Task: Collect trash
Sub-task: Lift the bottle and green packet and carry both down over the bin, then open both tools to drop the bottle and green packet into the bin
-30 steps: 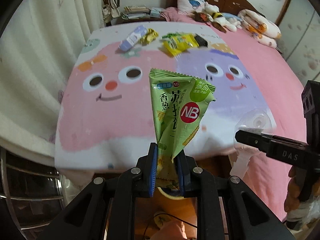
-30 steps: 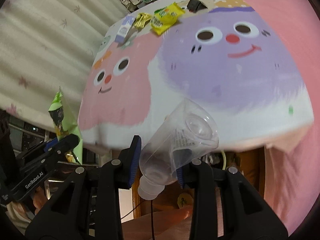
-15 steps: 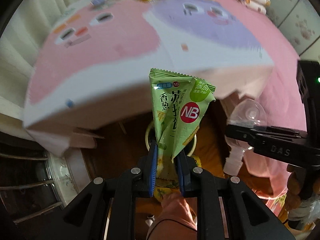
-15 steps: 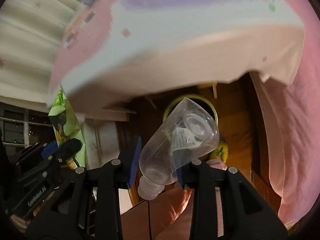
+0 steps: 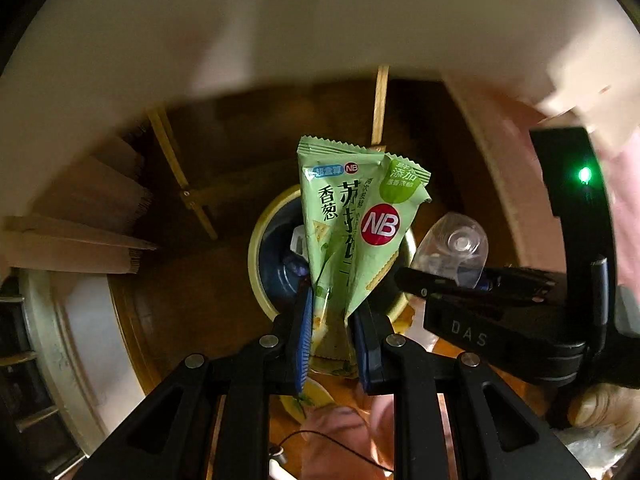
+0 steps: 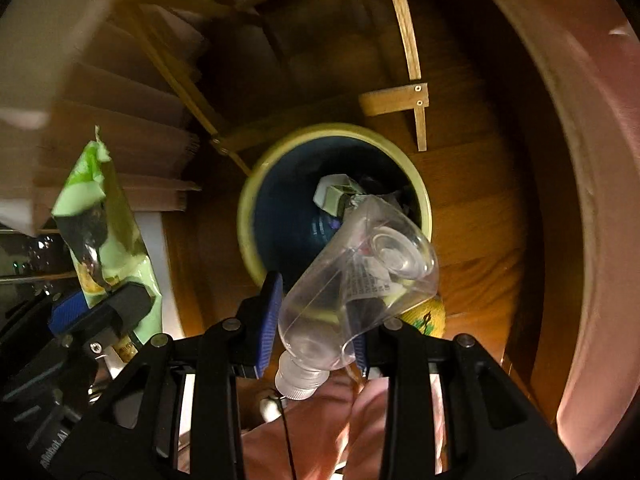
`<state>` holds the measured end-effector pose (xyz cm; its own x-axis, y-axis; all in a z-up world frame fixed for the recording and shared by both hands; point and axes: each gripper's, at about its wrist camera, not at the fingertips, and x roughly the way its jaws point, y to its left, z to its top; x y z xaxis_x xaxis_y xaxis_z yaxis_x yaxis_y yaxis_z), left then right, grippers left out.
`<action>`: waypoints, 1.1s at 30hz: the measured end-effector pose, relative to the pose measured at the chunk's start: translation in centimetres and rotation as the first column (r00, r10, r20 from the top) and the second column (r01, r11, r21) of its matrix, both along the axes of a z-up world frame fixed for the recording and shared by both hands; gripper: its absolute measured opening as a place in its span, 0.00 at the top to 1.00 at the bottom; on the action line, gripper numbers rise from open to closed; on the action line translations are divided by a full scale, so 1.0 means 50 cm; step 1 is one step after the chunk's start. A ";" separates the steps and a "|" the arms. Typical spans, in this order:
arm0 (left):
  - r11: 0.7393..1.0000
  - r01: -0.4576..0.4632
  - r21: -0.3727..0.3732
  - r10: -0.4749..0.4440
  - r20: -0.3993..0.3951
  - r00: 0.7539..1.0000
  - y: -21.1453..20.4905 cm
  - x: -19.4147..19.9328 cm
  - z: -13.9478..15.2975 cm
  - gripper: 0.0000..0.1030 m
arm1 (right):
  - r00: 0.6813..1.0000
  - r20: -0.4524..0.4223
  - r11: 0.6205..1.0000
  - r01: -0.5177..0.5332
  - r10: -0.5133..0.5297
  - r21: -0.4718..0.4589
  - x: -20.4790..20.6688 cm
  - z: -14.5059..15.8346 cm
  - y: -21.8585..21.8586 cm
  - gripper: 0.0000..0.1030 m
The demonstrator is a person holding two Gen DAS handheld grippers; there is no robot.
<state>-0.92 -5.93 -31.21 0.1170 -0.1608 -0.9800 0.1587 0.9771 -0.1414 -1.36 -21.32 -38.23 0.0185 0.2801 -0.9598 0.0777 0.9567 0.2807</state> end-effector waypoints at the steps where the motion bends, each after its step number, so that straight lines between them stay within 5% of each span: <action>1: 1.000 0.002 0.012 -0.002 -0.004 1.000 -0.010 0.006 -0.021 0.83 | 1.000 -0.002 1.000 -0.006 0.006 -0.001 0.015 -0.016 0.001 0.72; 6: 0.999 0.005 0.051 -0.004 -0.021 1.000 -0.022 0.018 -0.104 0.78 | 1.000 -0.019 1.000 -0.019 0.019 0.002 0.048 -0.096 -0.011 0.72; 9: 0.998 -0.011 0.059 0.012 -0.018 1.000 -0.020 0.033 -0.125 0.62 | 1.000 -0.027 1.000 -0.001 0.001 0.012 0.051 -0.119 -0.017 0.71; 13: 0.997 -0.021 0.069 0.022 -0.015 1.000 -0.024 0.045 -0.142 0.47 | 0.999 -0.035 1.000 0.018 -0.018 0.026 0.055 -0.122 -0.014 0.47; 17: 0.997 -0.011 0.082 0.011 -0.008 1.000 -0.010 0.046 -0.136 0.36 | 0.999 -0.024 0.999 0.025 -0.025 0.022 0.060 -0.116 -0.007 0.46; 26: 0.995 -0.053 0.088 0.052 0.023 0.998 0.036 0.043 -0.043 0.32 | 0.999 -0.019 0.999 0.040 -0.040 -0.016 0.040 -0.022 -0.012 0.46; 33: 0.997 -0.060 0.047 0.057 0.061 0.997 0.061 0.025 0.136 0.32 | 1.000 -0.024 0.999 0.001 -0.002 -0.042 -0.001 0.145 -0.012 0.46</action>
<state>0.31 -2.88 -24.41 0.1833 -0.1043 -0.9775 0.1080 0.9905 -0.0854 -1.40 -21.93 -31.00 -0.0044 0.2395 -0.9709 0.0856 0.9674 0.2383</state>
